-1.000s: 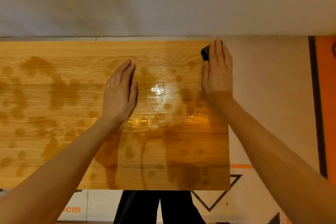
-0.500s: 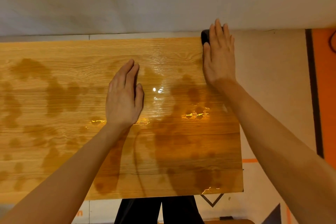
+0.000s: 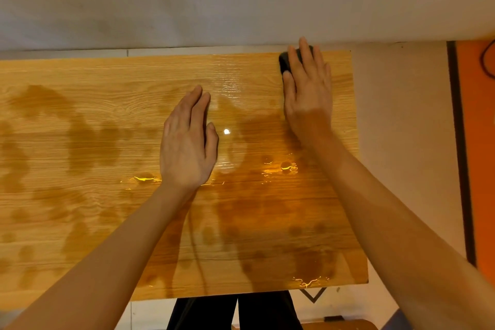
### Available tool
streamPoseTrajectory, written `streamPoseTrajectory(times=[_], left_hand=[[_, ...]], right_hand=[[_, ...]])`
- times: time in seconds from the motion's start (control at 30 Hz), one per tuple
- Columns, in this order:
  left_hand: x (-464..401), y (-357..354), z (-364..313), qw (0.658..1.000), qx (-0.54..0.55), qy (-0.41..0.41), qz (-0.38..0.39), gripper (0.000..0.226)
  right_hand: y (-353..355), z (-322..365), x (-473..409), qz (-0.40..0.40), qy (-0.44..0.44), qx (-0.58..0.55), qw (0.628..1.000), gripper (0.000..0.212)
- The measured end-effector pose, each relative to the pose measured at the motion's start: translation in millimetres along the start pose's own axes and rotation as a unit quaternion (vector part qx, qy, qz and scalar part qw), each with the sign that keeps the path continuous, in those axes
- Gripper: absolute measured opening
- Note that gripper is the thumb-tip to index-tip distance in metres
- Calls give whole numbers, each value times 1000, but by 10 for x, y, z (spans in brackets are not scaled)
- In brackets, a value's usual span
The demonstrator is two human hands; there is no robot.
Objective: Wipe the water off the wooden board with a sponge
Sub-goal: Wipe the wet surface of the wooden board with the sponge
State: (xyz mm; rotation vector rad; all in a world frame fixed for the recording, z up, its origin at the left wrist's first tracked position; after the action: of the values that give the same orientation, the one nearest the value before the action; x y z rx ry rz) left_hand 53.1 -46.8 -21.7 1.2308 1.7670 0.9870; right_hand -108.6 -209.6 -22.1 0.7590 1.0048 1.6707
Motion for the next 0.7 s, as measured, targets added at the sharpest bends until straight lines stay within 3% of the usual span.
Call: streamPoseTrajectory(times=[0.27,0.4,0.53,0.7], left_hand=[[19,-25,10,1000,17,5,2,51],[13,-24,4,1000,9,0,3,51],[10,-21,15,1000,10,-4,-3,51],[21,-40,16,1000,14,10,6,53]], right_hand=[[-8,-53,1061,45,60,46,996,49],[-122,219,334,23,73,74,994,47],[-265,427,-83,21,25,49,998,47],[-219,322,950,31,52,114,992,51]])
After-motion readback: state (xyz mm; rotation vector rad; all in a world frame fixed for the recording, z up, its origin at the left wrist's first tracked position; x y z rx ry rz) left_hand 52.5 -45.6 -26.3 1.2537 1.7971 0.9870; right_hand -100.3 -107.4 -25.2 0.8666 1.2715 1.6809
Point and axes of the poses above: each hand's wrist, its own x-axis away from the middle knuckle, its own y-axis out of the back of the hand, z = x × y, the point moved 6 cm from there along -x, towards the middle knuckle, and after that the axes turned 7 degrees about -y, right-handed, at the moved point
